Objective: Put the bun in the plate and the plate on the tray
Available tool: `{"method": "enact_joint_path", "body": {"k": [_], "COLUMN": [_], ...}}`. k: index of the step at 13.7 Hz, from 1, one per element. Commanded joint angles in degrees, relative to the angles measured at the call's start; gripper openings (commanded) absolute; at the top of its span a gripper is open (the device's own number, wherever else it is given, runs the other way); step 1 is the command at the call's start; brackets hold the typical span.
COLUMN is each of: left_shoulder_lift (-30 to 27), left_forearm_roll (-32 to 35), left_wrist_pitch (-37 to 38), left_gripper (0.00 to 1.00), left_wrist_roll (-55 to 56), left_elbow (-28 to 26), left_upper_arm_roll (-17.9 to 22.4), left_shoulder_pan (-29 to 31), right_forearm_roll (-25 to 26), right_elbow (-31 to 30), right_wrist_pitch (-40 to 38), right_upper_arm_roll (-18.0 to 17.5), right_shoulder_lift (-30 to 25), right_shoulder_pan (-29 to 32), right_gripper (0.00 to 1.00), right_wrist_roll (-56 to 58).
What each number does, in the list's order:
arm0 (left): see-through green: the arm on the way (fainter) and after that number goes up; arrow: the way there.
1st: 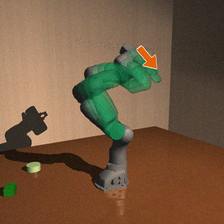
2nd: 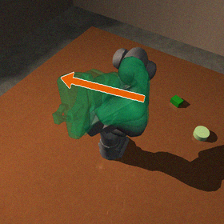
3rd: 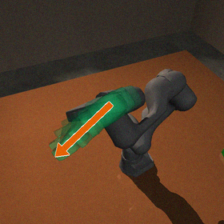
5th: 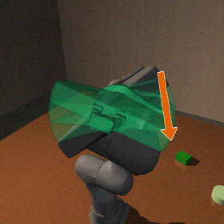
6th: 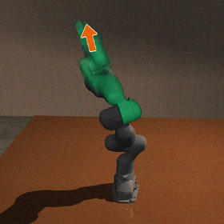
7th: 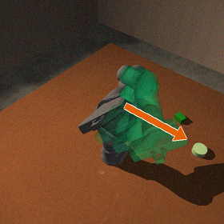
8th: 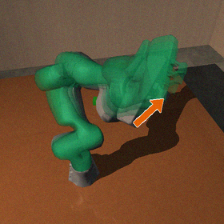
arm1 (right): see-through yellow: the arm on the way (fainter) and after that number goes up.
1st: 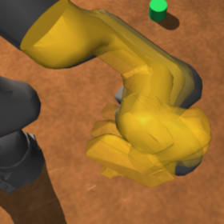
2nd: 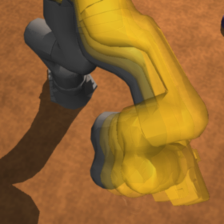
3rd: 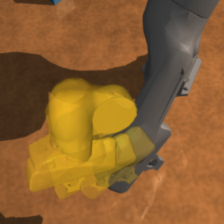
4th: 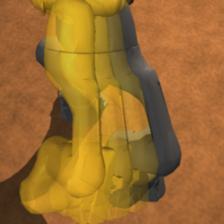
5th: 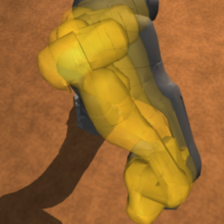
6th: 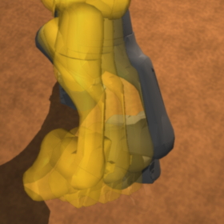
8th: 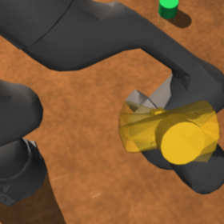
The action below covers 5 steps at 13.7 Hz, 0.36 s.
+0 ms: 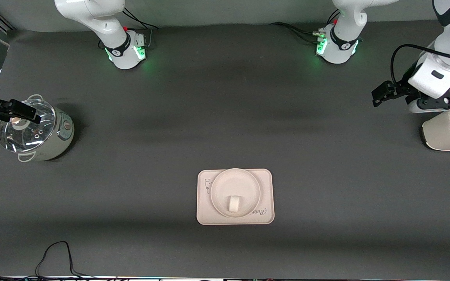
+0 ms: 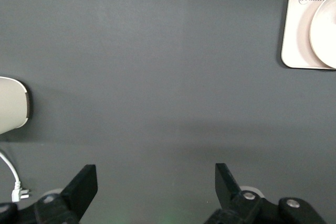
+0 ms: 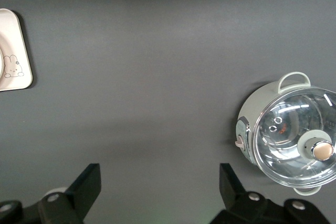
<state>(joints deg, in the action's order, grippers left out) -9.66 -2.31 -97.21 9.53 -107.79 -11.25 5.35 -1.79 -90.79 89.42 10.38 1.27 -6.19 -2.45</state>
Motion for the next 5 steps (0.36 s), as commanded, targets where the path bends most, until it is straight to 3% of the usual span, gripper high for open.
{"method": "enact_joint_path", "body": {"k": [1, 5], "left_shoulder_lift": [-0.19, 0.07], "left_forearm_roll": [0.81, 0.73], "left_wrist_pitch": [2.72, 3.52], "left_gripper": [1.0, 1.0], "left_wrist_roll": [0.22, 0.22], "left_elbow": [1.96, 3.02], "left_upper_arm_roll": [-0.35, -0.26], "left_shoulder_pan": [0.36, 0.36], "right_forearm_roll": [1.43, 1.43], "right_elbow": [-1.67, -1.58], "right_wrist_pitch": [1.02, 0.93], "right_upper_arm_roll": [-0.63, -0.72], "right_shoulder_lift": [-1.44, -1.18], "right_shoulder_pan": [0.48, 0.48], "right_gripper": [1.0, 1.0], "right_wrist_roll": [0.78, 0.78]}}
